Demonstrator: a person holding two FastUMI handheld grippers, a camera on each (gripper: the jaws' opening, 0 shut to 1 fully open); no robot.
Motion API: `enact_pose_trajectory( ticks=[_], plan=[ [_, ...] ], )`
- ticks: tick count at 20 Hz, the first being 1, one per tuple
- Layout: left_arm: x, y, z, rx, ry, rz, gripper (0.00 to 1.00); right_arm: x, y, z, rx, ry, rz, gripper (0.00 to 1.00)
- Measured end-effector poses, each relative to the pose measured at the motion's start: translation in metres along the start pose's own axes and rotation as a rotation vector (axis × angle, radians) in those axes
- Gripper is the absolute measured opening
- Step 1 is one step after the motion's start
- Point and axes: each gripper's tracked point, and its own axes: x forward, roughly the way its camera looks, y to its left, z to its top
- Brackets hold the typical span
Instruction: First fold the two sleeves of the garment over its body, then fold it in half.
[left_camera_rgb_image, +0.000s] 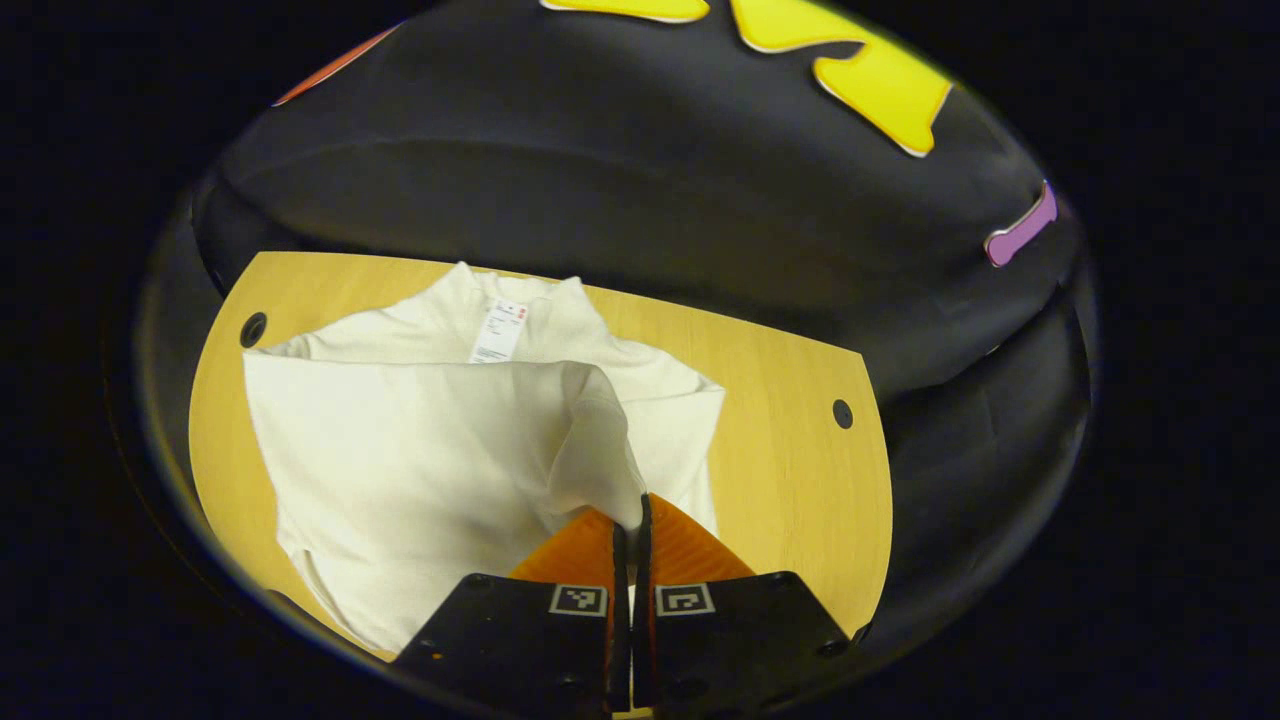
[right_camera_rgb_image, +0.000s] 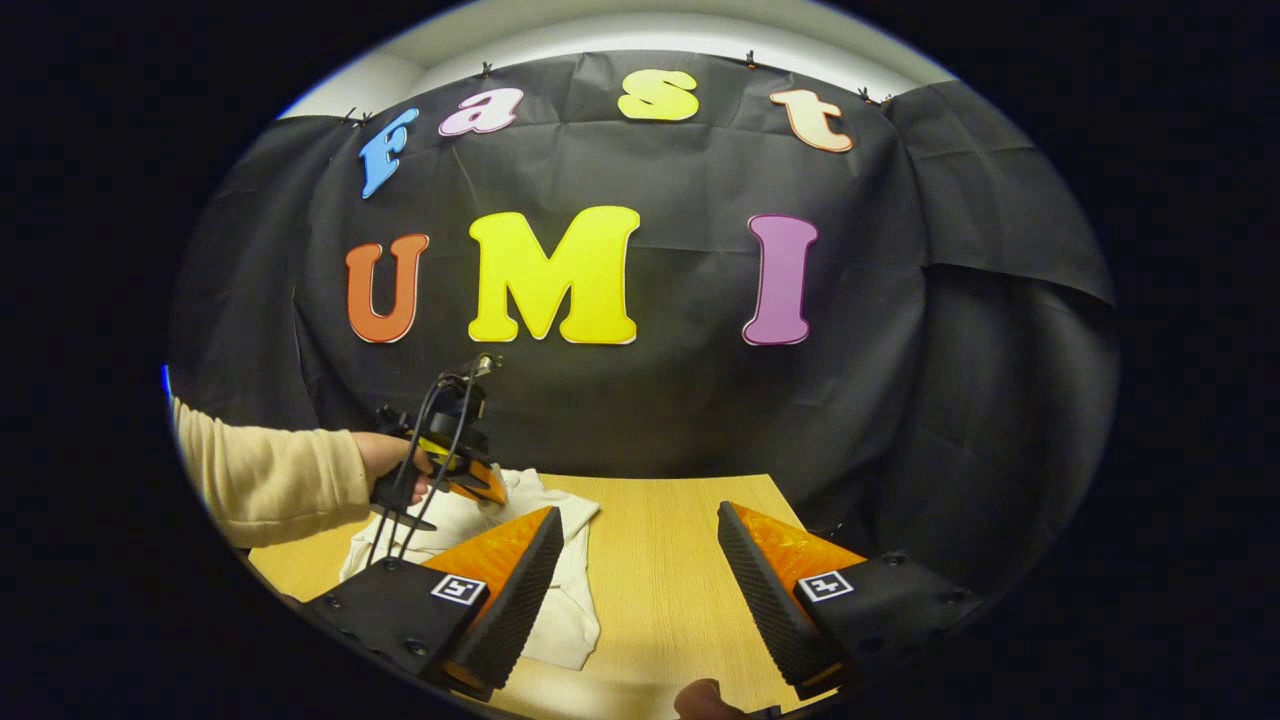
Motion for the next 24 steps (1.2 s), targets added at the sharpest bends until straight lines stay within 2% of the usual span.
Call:
enact_pose_trajectory(
  ticks=[1,2,3,8,10,11,12,13,14,15,16,17,18,21,24],
  plan=[
    [0.005,-0.012,-0.005,0.008,0.014,0.001,0.04,0.0,-0.005,-0.001,0.005,0.0,-0.005,0.97],
    [0.008,-0.021,-0.01,0.015,0.032,0.008,0.1,0.0,-0.009,-0.001,0.01,-0.003,-0.007,0.97],
    [0.011,-0.027,-0.014,0.021,0.045,0.021,0.04,0.0,-0.012,-0.001,0.013,-0.004,-0.012,0.97],
    [0.031,-0.03,-0.028,-0.001,0.087,0.033,0.06,-0.004,-0.029,-0.002,0.019,-0.007,-0.041,0.97],
    [0.021,-0.037,-0.029,-0.02,0.085,0.028,0.14,-0.005,-0.032,0.0,0.025,-0.01,-0.053,0.96],
    [0.021,-0.037,-0.029,-0.027,0.081,0.025,0.23,-0.005,-0.032,0.0,0.024,-0.011,-0.058,0.96],
    [0.019,-0.035,-0.029,-0.031,0.078,0.025,0.24,-0.006,-0.032,0.001,0.021,-0.012,-0.06,0.96],
    [0.017,-0.035,-0.03,-0.038,0.076,0.019,0.62,-0.006,-0.031,0.001,0.017,-0.012,-0.064,0.96],
    [0.012,-0.036,-0.029,-0.045,0.066,0.01,0.65,-0.008,-0.03,0.002,0.015,-0.013,-0.066,0.96],
    [0.008,-0.034,-0.027,-0.047,0.054,0.005,0.79,-0.009,-0.028,0.004,0.012,-0.017,-0.065,0.96],
    [0.002,-0.032,-0.027,-0.042,0.039,0.005,0.72,-0.008,-0.025,0.007,0.007,-0.026,-0.067,0.97],
    [-0.004,-0.028,-0.024,-0.034,0.018,0.008,0.94,-0.007,-0.022,0.007,0.005,-0.032,-0.072,0.96],
    [-0.012,-0.024,-0.023,-0.025,-0.003,0.01,1.0,-0.007,-0.019,0.008,0.001,-0.033,-0.068,0.97],
    [-0.039,-0.005,-0.018,0.004,-0.077,0.039,1.0,-0.008,-0.001,0.009,-0.009,-0.041,-0.058,0.97],
    [-0.074,0.023,-0.009,0.078,-0.188,0.095,1.0,-0.004,0.016,0.009,-0.035,-0.053,-0.051,0.96]
  ],
)
